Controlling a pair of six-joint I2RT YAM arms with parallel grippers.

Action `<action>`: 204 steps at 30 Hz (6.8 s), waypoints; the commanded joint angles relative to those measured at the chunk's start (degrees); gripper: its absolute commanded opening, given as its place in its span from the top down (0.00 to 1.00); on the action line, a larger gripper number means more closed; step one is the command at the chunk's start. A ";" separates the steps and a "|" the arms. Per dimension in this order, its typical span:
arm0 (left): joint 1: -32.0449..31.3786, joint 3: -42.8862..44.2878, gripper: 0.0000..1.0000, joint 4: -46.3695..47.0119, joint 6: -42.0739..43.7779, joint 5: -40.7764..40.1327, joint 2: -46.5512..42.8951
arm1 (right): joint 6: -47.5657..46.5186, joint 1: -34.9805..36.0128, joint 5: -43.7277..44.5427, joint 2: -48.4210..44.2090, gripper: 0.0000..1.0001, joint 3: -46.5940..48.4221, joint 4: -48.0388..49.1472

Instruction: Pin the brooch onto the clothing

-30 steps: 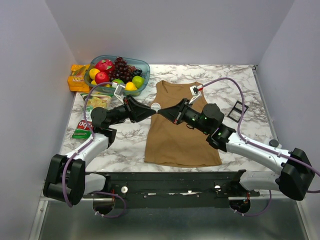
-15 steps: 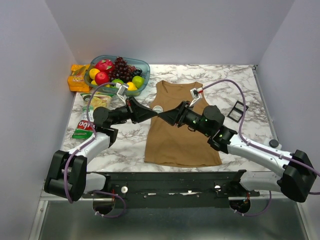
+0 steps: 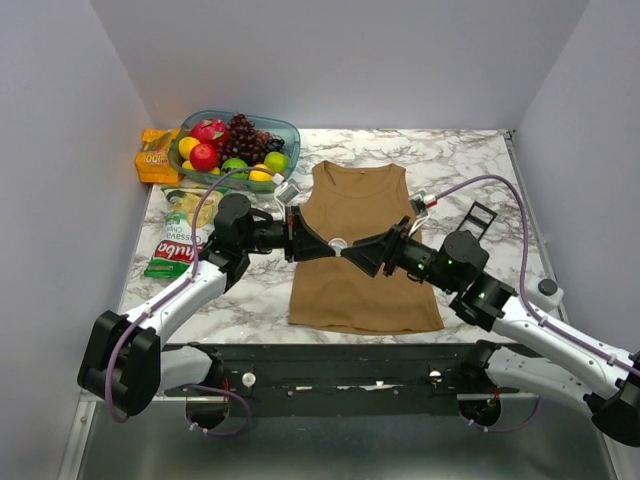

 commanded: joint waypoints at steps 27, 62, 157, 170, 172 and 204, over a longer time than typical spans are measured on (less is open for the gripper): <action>-4.19 2.77 1.00 -10.51 8.41 3.49 -0.15 | -2.06 0.00 -5.86 3.35 0.66 -4.84 1.51; -5.95 6.90 1.00 -26.58 19.66 -1.86 0.81 | -1.36 0.09 -6.30 3.10 0.79 -4.57 -0.07; -21.77 89.52 1.00 -89.88 47.35 -98.73 76.67 | -3.29 -17.32 8.13 -13.70 0.29 -13.36 -18.53; -21.77 84.17 1.00 -84.18 44.36 -90.47 67.54 | -2.24 -17.32 6.80 -12.20 0.28 -15.21 -17.39; -21.68 83.81 1.00 -83.73 44.09 -89.24 66.74 | -2.07 -17.32 6.62 -11.94 0.29 -15.38 -17.30; -21.07 80.03 1.00 -84.52 50.51 -105.84 72.18 | -0.39 -17.32 5.30 -13.26 0.28 -17.49 -16.69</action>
